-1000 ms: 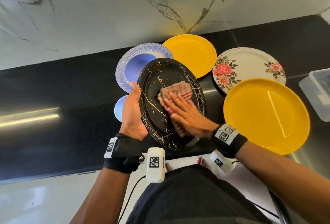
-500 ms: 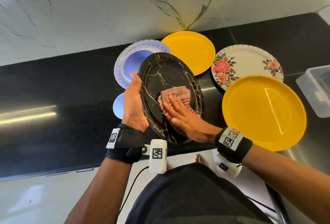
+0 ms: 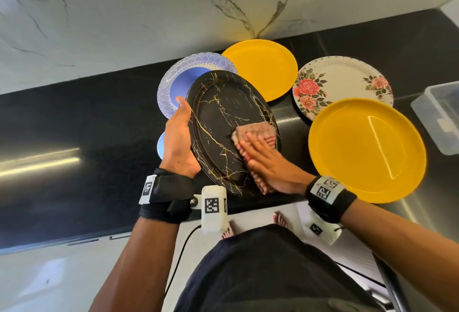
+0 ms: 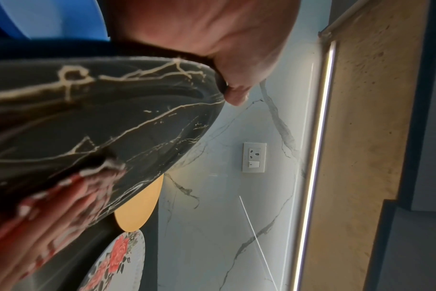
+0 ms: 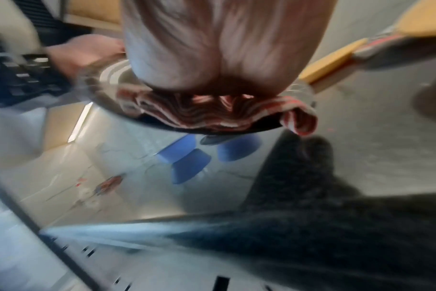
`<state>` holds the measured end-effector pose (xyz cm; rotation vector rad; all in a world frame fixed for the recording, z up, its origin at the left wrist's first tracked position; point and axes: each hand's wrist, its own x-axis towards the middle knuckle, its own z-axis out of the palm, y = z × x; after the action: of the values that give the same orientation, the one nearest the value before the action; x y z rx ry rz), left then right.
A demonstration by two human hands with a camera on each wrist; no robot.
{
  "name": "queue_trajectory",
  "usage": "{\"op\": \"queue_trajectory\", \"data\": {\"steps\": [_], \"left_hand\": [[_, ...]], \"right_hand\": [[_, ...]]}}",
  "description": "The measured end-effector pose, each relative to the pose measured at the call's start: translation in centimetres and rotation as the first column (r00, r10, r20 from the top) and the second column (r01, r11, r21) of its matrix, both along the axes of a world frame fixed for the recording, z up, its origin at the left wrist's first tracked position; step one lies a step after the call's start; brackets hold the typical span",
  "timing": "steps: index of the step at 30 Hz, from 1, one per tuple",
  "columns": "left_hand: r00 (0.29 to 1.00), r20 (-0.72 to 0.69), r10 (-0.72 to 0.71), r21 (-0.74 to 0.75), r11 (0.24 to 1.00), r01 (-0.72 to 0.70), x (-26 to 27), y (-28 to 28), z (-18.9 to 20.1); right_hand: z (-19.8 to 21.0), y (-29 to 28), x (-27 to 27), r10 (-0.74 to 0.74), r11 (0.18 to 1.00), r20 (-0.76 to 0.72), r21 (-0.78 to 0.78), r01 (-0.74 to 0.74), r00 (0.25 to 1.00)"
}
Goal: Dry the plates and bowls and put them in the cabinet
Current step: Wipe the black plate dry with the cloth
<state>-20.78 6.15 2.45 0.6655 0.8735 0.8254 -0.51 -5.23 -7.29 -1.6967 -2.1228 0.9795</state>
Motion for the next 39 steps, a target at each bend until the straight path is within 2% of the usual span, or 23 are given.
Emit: {"op": "queue_trajectory", "data": {"steps": [3,10,13,15,17,21,24,27,30,36,39], "left_hand": [[1.0,-0.025,-0.01,0.031,0.999,0.011,-0.1,0.2,0.2],[0.998,-0.046,0.042,0.056,0.998,-0.039,0.0,0.1,-0.3],[0.994,-0.064,0.092,0.069,0.994,-0.088,-0.2,-0.1,-0.5],[0.993,-0.051,0.109,0.081,0.991,-0.104,-0.2,-0.1,-0.6],[0.992,-0.05,0.112,0.084,0.991,-0.108,0.1,-0.2,-0.3],[0.996,-0.068,0.048,0.045,0.998,-0.045,0.5,0.2,-0.2],[0.989,-0.095,0.113,0.052,0.993,-0.108,0.5,0.6,-0.6],[0.992,-0.088,0.093,0.016,0.996,-0.092,0.4,0.5,-0.9],[0.999,-0.012,0.048,-0.043,0.998,-0.049,0.4,0.0,-1.1],[0.997,-0.05,0.06,-0.061,0.996,-0.063,-0.2,0.2,-0.7],[0.993,-0.081,0.087,-0.042,0.995,-0.091,-0.4,0.5,-0.2]], "right_hand": [[-1.6,1.7,2.2,-0.168,0.985,-0.038,-0.043,0.167,0.985],[-2.4,3.0,1.9,-0.244,0.969,-0.034,-0.044,0.242,0.969],[-1.8,1.7,1.0,-0.241,0.969,-0.113,-0.08,0.233,0.964],[-0.6,0.1,0.1,-0.193,0.974,-0.166,-0.148,0.169,0.967],[0.8,-1.6,-1.0,-0.081,0.982,-0.164,-0.181,0.051,0.983],[3.3,-3.1,-3.5,0.131,0.988,-0.247,-0.051,-0.148,0.96],[4.4,-3.3,-4.4,0.216,0.973,-0.264,-0.022,-0.23,0.94],[4.3,-3.4,-4.0,0.243,0.966,-0.225,-0.033,-0.257,0.944],[3.2,-3.5,-3.0,0.216,0.973,-0.188,-0.045,-0.228,0.958],[0.0,-3.0,-0.2,-0.013,0.993,-0.051,-0.115,0.007,0.999],[-0.7,-1.8,0.9,-0.109,0.99,-0.015,-0.087,0.107,0.994]]}}
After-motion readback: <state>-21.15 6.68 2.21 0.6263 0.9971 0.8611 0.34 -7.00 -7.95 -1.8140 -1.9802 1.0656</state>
